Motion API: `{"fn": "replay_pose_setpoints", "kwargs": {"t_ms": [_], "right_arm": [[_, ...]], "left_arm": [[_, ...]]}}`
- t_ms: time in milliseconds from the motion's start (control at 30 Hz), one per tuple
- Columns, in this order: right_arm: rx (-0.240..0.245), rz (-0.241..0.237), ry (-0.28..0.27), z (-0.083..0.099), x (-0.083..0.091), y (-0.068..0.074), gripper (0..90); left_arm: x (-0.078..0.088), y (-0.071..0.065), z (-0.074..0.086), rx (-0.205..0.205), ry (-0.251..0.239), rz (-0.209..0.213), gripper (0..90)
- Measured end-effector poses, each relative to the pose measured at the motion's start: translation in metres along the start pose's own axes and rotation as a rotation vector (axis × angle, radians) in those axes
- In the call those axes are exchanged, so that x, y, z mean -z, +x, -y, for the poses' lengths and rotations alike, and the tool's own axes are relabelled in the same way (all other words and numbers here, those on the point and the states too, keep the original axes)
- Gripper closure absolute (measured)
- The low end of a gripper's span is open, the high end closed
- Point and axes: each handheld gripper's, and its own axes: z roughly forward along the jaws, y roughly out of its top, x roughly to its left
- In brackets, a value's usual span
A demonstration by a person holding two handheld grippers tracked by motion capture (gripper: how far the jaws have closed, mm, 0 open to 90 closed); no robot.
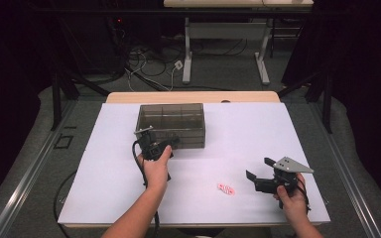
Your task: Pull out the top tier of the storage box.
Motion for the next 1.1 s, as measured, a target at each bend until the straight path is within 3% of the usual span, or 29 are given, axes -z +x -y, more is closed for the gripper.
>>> {"fn": "replay_pose_setpoints", "kwargs": {"t_ms": [400,500,1100], "right_arm": [[0.004,-0.001,0.005,0.0000,-0.0004,0.0001,11.7],[0.006,-0.002,0.007,0.0000,-0.0002,-0.0001,11.8],[0.007,-0.007,0.011,-0.0001,-0.0002,0.0001,11.8]], "left_arm": [[-0.0041,0.0042,-0.0009,0.034,-0.044,0.010,68.4],[-0.0066,0.0067,-0.0006,0.064,-0.056,0.005,70.7],[-0.0085,0.0106,0.0002,0.121,-0.058,0.039,76.9]]}}
